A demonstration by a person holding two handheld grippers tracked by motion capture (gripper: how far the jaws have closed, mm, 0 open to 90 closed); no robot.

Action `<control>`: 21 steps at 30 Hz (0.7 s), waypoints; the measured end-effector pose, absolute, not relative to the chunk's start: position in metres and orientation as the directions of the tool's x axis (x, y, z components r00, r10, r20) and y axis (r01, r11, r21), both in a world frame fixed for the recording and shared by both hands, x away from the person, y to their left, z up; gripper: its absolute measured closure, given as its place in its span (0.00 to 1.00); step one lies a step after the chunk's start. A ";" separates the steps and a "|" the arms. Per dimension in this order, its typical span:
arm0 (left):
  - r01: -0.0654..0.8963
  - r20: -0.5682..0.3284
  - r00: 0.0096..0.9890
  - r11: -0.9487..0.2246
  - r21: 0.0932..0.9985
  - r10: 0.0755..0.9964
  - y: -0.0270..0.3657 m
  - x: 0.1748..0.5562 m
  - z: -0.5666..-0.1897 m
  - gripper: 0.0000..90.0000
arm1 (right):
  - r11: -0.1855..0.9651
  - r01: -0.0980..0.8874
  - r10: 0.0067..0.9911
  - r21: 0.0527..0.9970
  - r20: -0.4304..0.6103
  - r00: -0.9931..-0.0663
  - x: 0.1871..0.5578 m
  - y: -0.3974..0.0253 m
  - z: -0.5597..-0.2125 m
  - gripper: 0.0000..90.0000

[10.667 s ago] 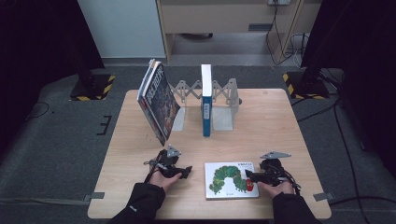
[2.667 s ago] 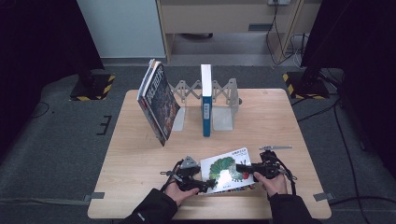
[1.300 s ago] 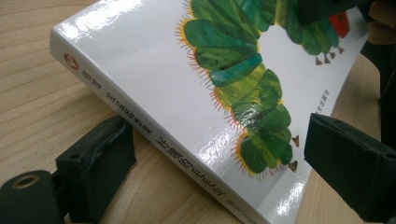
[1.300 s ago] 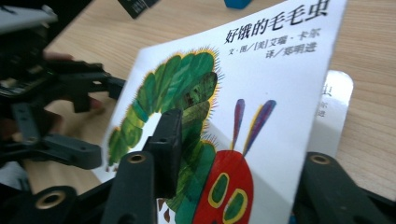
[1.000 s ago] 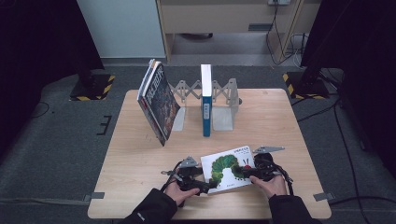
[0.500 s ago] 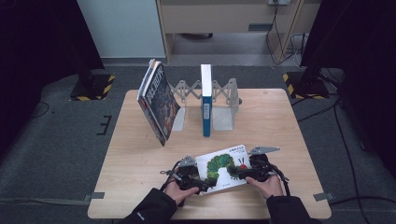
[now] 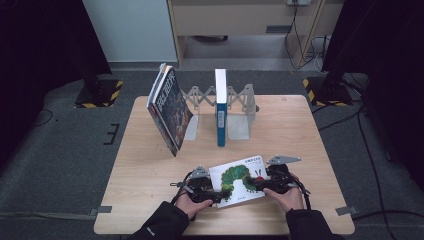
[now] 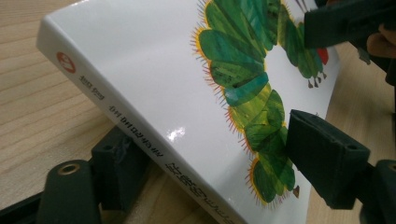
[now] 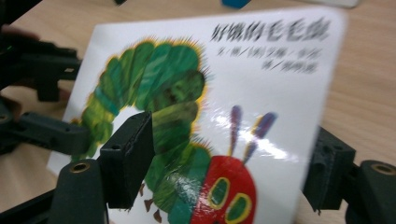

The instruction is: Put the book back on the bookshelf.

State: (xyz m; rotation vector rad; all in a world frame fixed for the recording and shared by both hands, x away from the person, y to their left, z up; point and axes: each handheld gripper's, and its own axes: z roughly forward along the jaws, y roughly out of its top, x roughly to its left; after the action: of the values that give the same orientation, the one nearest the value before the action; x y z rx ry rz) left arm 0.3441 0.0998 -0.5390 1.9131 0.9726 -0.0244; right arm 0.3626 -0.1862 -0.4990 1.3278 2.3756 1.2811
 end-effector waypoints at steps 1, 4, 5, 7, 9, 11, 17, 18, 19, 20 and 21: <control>0.633 -0.394 0.683 -0.228 0.740 0.615 0.100 0.344 -0.539 0.26 | 0.241 0.642 0.759 0.728 0.271 -0.592 0.362 -0.188 -0.499 0.32; 0.633 -0.392 0.682 -0.229 0.740 0.617 0.100 0.344 -0.539 0.27 | 0.261 0.648 0.779 0.716 0.240 -0.579 0.364 -0.188 -0.502 0.29; 0.633 -0.393 0.681 -0.228 0.740 0.618 0.100 0.344 -0.539 0.28 | 0.271 0.646 0.783 0.714 0.226 -0.579 0.364 -0.187 -0.503 0.29; 0.631 -0.388 0.682 -0.231 0.740 0.620 0.100 0.344 -0.539 0.28 | 0.276 0.648 0.792 0.710 0.214 -0.572 0.364 -0.188 -0.503 0.28; 0.629 -0.380 0.682 -0.234 0.741 0.625 0.100 0.344 -0.539 0.31 | 0.273 0.656 0.805 0.703 0.207 -0.556 0.365 -0.190 -0.504 0.26; 0.628 -0.378 0.682 -0.237 0.741 0.627 0.100 0.344 -0.538 0.32 | 0.272 0.668 0.820 0.692 0.196 -0.537 0.366 -0.192 -0.506 0.26; 0.633 -0.390 0.680 -0.229 0.739 0.620 0.101 0.345 -0.539 0.32 | 0.264 0.667 0.826 0.697 0.193 -0.529 0.366 -0.193 -0.509 0.28; 0.635 -0.392 0.679 -0.228 0.739 0.620 0.102 0.345 -0.539 0.32 | 0.263 0.667 0.825 0.697 0.196 -0.530 0.366 -0.193 -0.509 0.28; 0.635 -0.395 0.679 -0.226 0.738 0.618 0.102 0.346 -0.539 0.32 | 0.262 0.666 0.824 0.699 0.198 -0.531 0.366 -0.193 -0.509 0.28; 0.637 -0.401 0.679 -0.224 0.737 0.615 0.102 0.346 -0.539 0.32 | 0.263 0.664 0.822 0.700 0.197 -0.534 0.366 -0.193 -0.509 0.28; 0.639 -0.405 0.678 -0.221 0.737 0.613 0.103 0.346 -0.539 0.32 | 0.258 0.667 0.821 0.699 0.206 -0.533 0.365 -0.192 -0.509 0.28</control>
State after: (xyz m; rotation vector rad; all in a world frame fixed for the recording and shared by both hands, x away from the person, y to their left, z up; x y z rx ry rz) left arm 0.3462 0.1027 -0.5393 1.9068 0.9783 -0.0336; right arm 0.3647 -0.1915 -0.5086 1.3980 2.3258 1.1354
